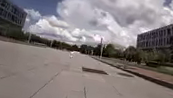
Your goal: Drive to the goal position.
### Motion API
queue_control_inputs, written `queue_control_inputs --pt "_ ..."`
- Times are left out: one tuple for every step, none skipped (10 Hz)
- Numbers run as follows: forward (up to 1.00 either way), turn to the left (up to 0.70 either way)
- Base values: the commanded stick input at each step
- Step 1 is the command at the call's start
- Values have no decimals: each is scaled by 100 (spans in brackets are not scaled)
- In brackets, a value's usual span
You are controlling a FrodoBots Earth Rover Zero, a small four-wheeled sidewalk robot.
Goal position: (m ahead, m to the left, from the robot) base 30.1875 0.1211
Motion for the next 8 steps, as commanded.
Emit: queue_control_inputs --pt "100 0" --pt "100 14" --pt "100 40" --pt "100 40" --pt "100 31" --pt "100 0" --pt "100 0" --pt "100 0"
